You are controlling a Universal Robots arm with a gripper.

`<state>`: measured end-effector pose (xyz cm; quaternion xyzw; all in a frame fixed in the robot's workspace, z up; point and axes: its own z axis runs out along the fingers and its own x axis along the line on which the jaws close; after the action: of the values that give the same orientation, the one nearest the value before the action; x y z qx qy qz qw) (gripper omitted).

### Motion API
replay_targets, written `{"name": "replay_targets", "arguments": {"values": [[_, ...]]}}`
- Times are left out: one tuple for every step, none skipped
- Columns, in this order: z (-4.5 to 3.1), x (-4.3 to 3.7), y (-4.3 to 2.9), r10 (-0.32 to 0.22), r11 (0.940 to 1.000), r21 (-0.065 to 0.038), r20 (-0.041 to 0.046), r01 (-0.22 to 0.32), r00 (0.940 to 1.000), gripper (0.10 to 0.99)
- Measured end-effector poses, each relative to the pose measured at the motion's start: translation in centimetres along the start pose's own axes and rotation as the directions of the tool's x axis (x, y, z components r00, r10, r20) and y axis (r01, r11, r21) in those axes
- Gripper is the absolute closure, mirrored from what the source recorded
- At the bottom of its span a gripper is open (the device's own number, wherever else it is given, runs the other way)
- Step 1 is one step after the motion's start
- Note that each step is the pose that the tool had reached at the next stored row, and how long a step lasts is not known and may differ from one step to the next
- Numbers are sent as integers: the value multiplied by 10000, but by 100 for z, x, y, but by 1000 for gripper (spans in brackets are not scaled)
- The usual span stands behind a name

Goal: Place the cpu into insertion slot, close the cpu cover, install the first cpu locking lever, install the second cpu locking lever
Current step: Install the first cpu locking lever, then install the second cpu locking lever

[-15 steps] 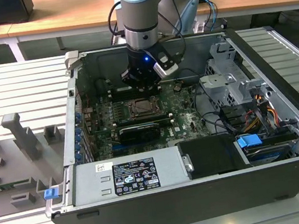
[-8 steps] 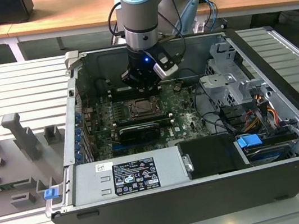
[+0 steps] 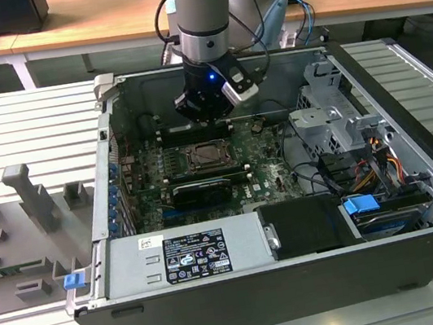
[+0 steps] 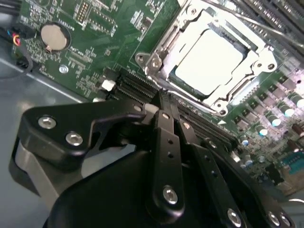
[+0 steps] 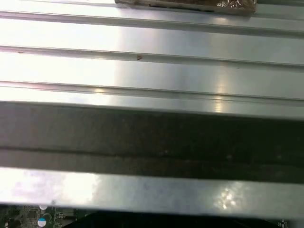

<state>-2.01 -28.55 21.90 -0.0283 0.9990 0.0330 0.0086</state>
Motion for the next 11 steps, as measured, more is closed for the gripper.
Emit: {"name": "replay_targets", "arguments": {"values": [[-1, 1, -17, 0, 10000, 0, 0, 0, 10000, 980], [-2, 1, -25, 0, 10000, 0, 0, 0, 10000, 980], [-2, 2, -28, 0, 10000, -1, 1, 0, 10000, 980], [-2, 2, -32, 0, 10000, 0, 0, 0, 10000, 980], [-2, 2, -37, 0, 10000, 0, 1, 0, 10000, 980], [-2, 2, -39, 0, 10000, -2, 2, 0, 10000, 980], [-3, 3, -44, 0, 10000, -1, 1, 0, 10000, 980], [-3, 3, -47, 0, 10000, -1, 1, 0, 10000, 980], [-3, 3, -49, 0, 10000, 0, 0, 0, 10000, 980], [-3, 3, -51, -1, 10000, 0, 1, 1, 10000, 980], [-3, 3, -52, 0, 10000, -1, 1, 0, 10000, 980]]}}
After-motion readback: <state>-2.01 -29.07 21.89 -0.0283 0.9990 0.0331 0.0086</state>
